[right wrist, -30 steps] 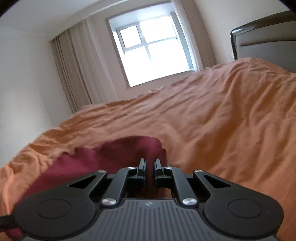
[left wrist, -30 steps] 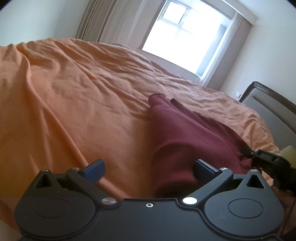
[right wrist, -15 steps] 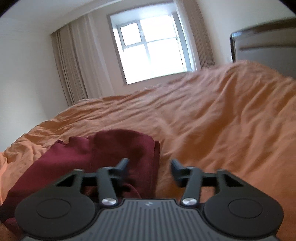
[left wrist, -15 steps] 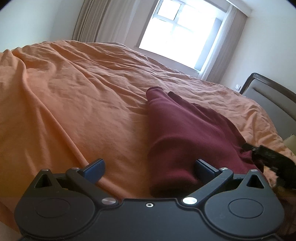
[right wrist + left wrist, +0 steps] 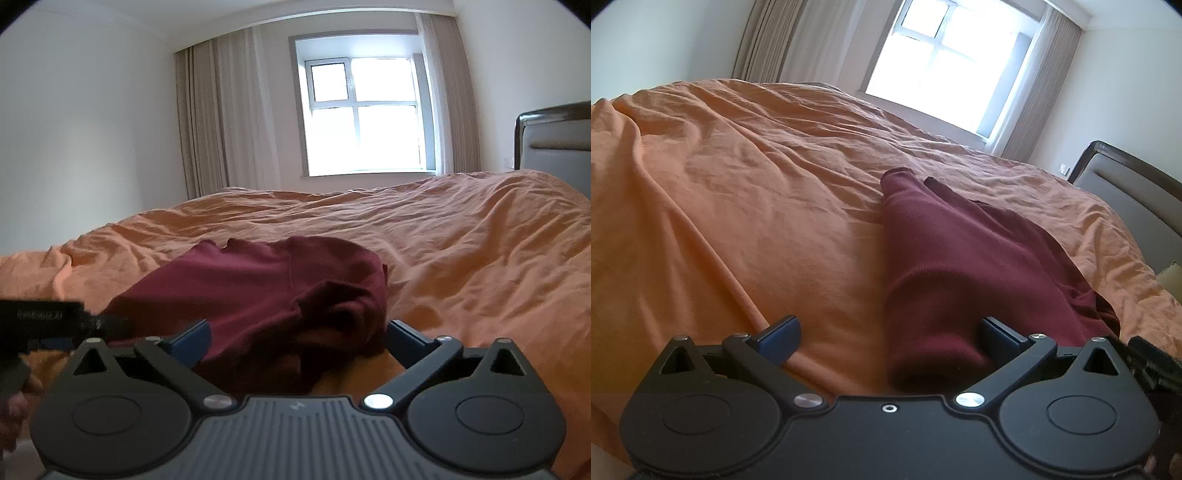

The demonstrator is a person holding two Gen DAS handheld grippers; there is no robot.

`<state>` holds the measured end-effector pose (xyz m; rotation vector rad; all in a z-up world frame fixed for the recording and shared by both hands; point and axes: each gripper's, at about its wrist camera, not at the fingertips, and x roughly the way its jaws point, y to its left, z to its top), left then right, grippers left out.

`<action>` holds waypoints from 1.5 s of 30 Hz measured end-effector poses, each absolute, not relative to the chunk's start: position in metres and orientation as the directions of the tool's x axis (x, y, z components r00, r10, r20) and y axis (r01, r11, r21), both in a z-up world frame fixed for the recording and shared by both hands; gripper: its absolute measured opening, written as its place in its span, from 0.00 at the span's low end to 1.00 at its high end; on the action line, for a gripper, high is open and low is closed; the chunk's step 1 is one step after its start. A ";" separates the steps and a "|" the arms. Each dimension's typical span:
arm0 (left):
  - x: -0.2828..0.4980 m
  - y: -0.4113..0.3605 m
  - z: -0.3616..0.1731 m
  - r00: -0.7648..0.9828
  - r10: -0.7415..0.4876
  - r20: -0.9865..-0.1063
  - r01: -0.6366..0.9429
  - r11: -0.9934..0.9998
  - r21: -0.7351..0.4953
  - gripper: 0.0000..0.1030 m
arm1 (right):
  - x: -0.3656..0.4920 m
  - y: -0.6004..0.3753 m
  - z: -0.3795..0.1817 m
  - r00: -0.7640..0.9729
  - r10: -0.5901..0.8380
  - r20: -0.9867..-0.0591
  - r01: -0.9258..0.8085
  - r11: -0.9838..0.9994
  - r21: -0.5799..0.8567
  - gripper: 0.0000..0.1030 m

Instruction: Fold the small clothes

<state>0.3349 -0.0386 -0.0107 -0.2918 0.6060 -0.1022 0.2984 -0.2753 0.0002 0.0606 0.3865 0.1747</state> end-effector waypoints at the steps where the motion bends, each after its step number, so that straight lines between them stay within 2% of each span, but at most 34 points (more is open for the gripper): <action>1: 0.335 -0.039 -0.011 0.818 -0.178 -0.547 0.009 0.955 -0.297 0.99 | 0.298 -0.273 -0.003 0.911 0.166 -0.377 -0.151 0.986 0.067 1.00; 4: 0.335 -0.039 -0.011 0.817 -0.180 -0.548 0.015 0.957 -0.291 1.00 | 0.297 -0.269 -0.013 0.908 0.136 -0.397 -0.137 0.990 0.025 0.97; 7: 0.336 -0.038 -0.012 0.815 -0.182 -0.550 0.017 0.957 -0.291 1.00 | 0.293 -0.264 -0.019 0.908 0.136 -0.396 -0.144 0.990 0.009 0.87; 9: 0.336 -0.039 -0.012 0.815 -0.178 -0.551 0.015 0.958 -0.287 1.00 | 0.289 -0.260 -0.023 0.913 0.130 -0.387 -0.147 0.989 -0.014 0.70; 10: 0.336 -0.040 -0.012 0.815 -0.176 -0.552 0.015 0.959 -0.284 1.00 | 0.287 -0.257 -0.024 0.914 0.136 -0.382 -0.156 0.987 -0.022 0.65; 12: 0.336 -0.041 -0.012 0.815 -0.173 -0.553 0.015 0.960 -0.278 1.00 | 0.281 -0.247 -0.026 0.918 0.142 -0.370 -0.178 0.982 -0.067 0.41; 14: 0.336 -0.041 -0.011 0.814 -0.174 -0.555 0.014 0.960 -0.281 1.00 | 0.274 -0.233 -0.028 0.929 0.127 -0.349 -0.193 0.968 -0.161 0.29; 15: 0.336 -0.041 -0.011 0.812 -0.176 -0.556 0.013 0.959 -0.284 1.00 | 0.272 -0.228 -0.028 0.933 0.113 -0.341 -0.191 0.960 -0.205 0.19; 17: 0.335 -0.040 -0.009 0.809 -0.181 -0.559 0.012 0.956 -0.292 1.00 | 0.269 -0.227 -0.026 0.940 0.099 -0.327 -0.182 0.954 -0.236 0.12; 20: 0.332 -0.035 -0.004 0.811 -0.199 -0.551 0.009 0.945 -0.328 0.99 | 0.268 -0.238 -0.017 0.947 0.081 -0.312 -0.146 0.970 -0.193 0.07; 23: 0.332 -0.032 -0.004 0.809 -0.211 -0.549 0.002 0.934 -0.357 1.00 | 0.271 -0.243 -0.018 0.948 0.053 -0.314 -0.118 0.974 -0.195 0.07; 26: 0.331 -0.035 -0.006 0.809 -0.206 -0.551 0.012 0.942 -0.335 1.00 | 0.279 -0.246 -0.024 0.947 0.039 -0.320 -0.104 0.976 -0.189 0.07; 31: 0.330 -0.037 -0.006 0.804 -0.210 -0.556 0.028 0.948 -0.317 1.00 | 0.291 -0.254 -0.030 0.936 0.035 -0.351 -0.086 0.988 -0.129 0.07; 34: 0.331 -0.033 -0.005 0.803 -0.216 -0.556 0.023 0.943 -0.333 0.99 | 0.284 -0.259 -0.027 0.936 0.064 -0.345 -0.107 0.989 -0.107 0.16; 36: 0.331 -0.032 -0.004 0.803 -0.216 -0.556 0.017 0.940 -0.341 0.99 | 0.281 -0.263 -0.024 0.939 0.063 -0.338 -0.105 0.989 -0.108 0.40; 37: 0.331 -0.033 -0.004 0.804 -0.213 -0.556 0.015 0.940 -0.340 0.99 | 0.279 -0.266 -0.022 0.940 0.067 -0.334 -0.106 0.989 -0.100 0.46; 39: 0.331 -0.034 -0.004 0.805 -0.208 -0.556 0.013 0.942 -0.334 0.99 | 0.276 -0.272 -0.019 0.941 0.079 -0.329 -0.106 0.992 -0.065 0.68; 45: 0.330 -0.036 -0.004 0.804 -0.206 -0.557 0.011 0.943 -0.332 0.99 | 0.274 -0.283 -0.018 0.947 0.061 -0.316 -0.061 0.998 0.012 1.00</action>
